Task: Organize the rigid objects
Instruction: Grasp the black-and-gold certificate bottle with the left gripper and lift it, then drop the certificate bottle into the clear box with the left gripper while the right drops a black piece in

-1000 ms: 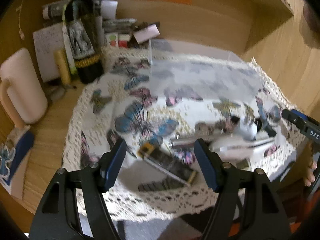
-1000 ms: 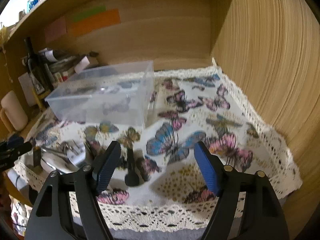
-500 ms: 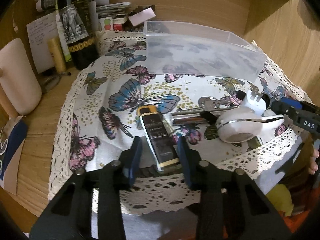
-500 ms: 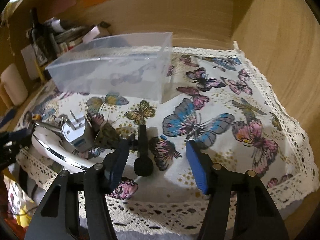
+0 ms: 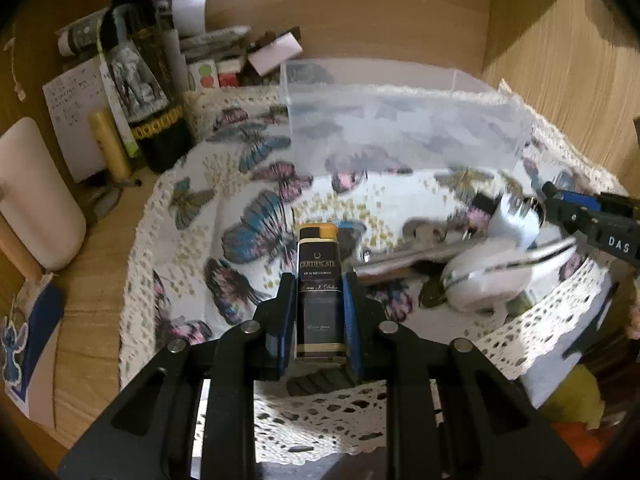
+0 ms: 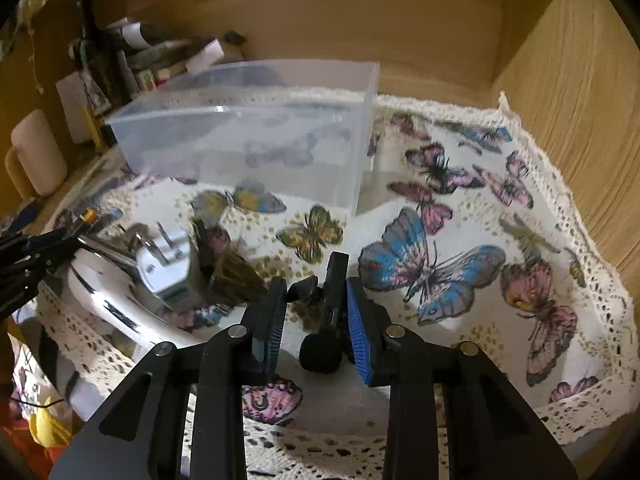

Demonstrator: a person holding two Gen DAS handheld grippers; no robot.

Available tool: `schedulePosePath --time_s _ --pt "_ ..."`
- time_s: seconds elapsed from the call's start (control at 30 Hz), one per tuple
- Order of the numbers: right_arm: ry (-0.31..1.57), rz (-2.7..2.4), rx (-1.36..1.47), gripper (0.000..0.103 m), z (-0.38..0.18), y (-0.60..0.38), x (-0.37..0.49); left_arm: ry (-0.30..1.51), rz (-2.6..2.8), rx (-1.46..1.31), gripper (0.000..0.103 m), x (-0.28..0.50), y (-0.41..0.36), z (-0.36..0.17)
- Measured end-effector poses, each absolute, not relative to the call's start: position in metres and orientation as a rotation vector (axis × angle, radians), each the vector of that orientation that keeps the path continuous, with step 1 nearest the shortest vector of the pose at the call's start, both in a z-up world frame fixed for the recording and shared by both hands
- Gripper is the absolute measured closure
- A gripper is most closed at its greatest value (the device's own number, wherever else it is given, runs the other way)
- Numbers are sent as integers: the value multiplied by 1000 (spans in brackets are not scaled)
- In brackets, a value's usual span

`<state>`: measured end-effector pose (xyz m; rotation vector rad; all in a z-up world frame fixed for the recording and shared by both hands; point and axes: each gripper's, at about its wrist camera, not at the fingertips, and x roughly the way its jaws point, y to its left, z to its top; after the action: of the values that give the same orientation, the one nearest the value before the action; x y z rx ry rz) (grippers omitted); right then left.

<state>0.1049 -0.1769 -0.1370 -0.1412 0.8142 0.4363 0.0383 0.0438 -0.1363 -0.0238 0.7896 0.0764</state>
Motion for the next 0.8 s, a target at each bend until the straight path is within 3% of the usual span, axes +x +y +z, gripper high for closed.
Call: schedulePosePath --time_s 0.4,0.8 --pt "603 398 -66 76 -72 -183 110 571 45 8 80 59 38 -64" --pt "461 418 -106 76 -17 -158 138 548 -30 -42 80 125 39 -31"
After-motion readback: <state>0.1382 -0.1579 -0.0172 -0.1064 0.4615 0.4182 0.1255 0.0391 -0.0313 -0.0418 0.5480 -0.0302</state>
